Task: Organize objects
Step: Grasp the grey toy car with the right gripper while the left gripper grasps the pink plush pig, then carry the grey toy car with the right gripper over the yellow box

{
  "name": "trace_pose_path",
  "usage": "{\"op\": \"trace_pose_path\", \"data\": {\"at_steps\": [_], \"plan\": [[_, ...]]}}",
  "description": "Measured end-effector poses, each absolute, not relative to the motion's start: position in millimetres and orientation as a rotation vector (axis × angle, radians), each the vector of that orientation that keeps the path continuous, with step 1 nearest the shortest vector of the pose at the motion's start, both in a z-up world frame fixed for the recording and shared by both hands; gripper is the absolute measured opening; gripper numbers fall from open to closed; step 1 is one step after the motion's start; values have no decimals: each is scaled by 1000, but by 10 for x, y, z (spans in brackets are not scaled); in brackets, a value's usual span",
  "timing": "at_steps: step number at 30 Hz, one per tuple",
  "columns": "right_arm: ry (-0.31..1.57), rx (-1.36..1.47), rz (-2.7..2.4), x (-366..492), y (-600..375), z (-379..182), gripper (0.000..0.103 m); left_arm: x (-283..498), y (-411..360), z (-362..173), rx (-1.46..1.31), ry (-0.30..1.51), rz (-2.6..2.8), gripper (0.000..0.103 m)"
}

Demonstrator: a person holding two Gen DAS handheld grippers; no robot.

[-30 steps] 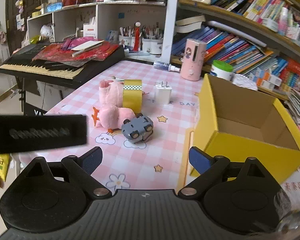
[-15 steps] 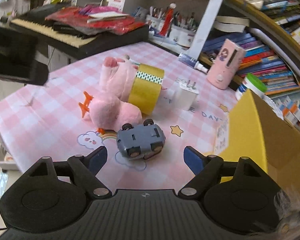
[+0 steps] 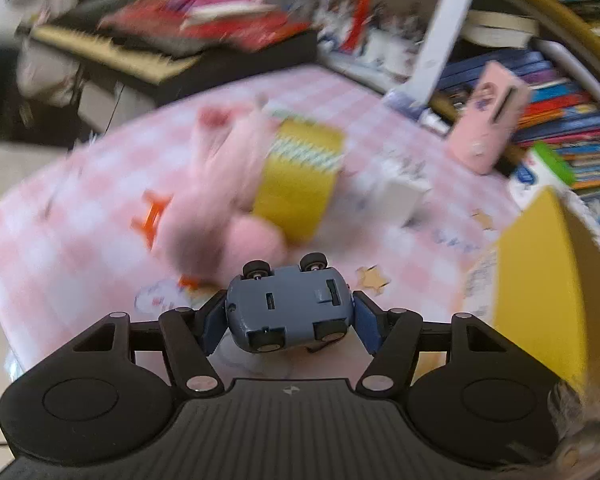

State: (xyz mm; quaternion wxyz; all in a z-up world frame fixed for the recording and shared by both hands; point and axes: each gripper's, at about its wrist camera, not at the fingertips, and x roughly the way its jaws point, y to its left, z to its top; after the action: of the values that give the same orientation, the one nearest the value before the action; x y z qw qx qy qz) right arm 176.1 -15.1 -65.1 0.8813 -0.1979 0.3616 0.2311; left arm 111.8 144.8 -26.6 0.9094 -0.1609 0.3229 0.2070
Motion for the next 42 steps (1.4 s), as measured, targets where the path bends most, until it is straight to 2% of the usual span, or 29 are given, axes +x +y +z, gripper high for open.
{"op": "trace_pose_path", "data": {"at_steps": [8, 12, 15, 20, 22, 25, 42], "plan": [[447, -343, 317, 1711, -443, 74, 62, 1427, 1347, -401, -372, 708, 359, 102], [375, -276, 254, 1742, -676, 282, 62, 1672, 1138, -549, -350, 764, 254, 100], [369, -220, 256, 1736, -821, 370, 62, 1836, 1010, -692, -355, 814, 199, 94], [386, -211, 264, 1658, -935, 381, 62, 1999, 888, -859, -329, 853, 160, 93], [404, -209, 265, 1628, -946, 360, 62, 2025, 885, -914, -313, 864, 164, 85], [422, -204, 274, 1581, -963, 331, 62, 2001, 898, -930, -300, 853, 147, 84], [489, -190, 382, 1037, -864, 314, 62, 848, 1353, -120, -398, 695, 185, 83]]}}
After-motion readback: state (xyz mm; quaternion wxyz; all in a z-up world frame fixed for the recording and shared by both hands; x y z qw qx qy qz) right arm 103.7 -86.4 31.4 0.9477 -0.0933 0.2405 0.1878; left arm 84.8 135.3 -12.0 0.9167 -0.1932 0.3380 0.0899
